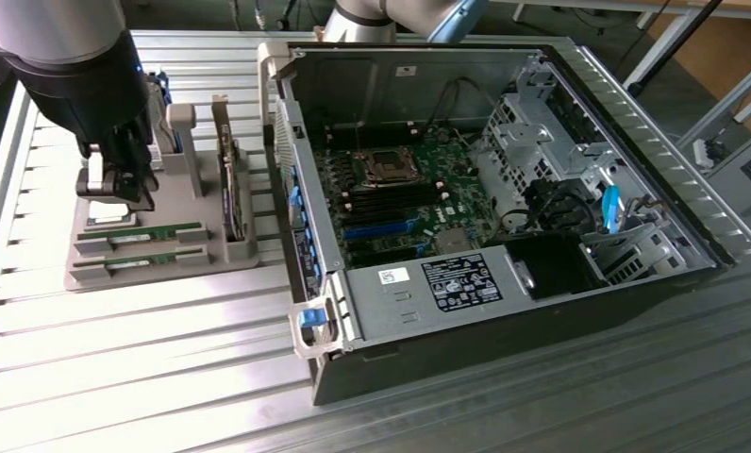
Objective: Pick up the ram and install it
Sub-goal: 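Pick up the ram and move it above insertion slot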
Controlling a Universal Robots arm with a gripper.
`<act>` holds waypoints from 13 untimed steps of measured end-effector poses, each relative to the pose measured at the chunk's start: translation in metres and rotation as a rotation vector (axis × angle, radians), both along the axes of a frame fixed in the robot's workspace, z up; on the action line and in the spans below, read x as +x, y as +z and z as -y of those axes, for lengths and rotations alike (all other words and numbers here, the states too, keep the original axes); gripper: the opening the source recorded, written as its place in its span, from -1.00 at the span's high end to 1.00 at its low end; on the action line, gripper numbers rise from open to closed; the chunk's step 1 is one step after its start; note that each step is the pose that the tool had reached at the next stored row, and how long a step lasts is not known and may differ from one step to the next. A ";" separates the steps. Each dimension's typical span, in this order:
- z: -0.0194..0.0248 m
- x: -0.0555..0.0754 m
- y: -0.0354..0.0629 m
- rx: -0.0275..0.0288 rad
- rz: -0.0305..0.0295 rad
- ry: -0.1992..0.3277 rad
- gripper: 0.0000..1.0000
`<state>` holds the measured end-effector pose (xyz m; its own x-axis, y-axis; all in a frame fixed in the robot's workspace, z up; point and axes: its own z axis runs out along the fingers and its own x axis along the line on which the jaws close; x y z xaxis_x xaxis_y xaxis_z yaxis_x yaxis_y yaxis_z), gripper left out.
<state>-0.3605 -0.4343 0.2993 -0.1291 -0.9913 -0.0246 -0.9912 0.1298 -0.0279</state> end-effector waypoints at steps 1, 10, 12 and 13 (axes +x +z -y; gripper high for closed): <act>0.0000 0.000 -0.0010 0.0001 0.0000 0.000 0.40; 0.0012 0.000 -0.0131 0.0000 -0.0001 0.001 0.40; 0.0026 0.000 -0.0156 0.0001 0.0001 0.001 0.40; 0.0031 0.000 -0.0166 0.0001 0.0001 0.001 0.40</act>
